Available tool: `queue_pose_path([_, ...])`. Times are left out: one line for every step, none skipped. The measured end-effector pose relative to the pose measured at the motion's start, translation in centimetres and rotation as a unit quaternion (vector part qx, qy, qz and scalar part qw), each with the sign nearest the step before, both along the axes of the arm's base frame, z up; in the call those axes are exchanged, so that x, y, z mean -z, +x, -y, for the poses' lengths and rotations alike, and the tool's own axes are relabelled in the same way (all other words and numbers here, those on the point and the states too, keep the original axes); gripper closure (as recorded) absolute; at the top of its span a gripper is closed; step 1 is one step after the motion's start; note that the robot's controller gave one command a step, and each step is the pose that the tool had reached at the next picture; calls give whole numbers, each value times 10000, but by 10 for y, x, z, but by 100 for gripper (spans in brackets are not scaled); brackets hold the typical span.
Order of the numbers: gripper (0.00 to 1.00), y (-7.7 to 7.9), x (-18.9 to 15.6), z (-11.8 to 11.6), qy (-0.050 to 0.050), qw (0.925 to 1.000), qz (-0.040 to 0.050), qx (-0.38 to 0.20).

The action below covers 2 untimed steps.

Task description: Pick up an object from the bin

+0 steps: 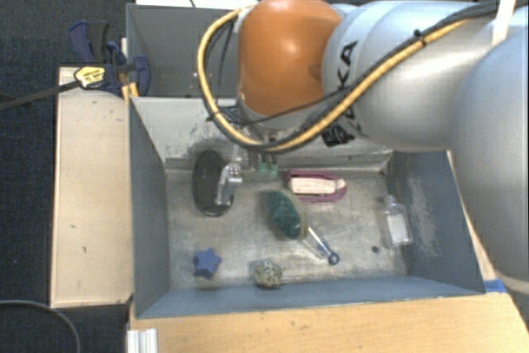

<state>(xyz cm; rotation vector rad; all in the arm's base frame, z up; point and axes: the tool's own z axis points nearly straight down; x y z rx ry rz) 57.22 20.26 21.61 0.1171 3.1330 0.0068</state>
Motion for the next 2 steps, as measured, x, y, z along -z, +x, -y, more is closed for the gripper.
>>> queue_pose_path([0, 7, 147, 23, -8, 10000, 1, 18])
queue_pose_path([100, 8, 142, 21, 4, 10000, 19, 33])
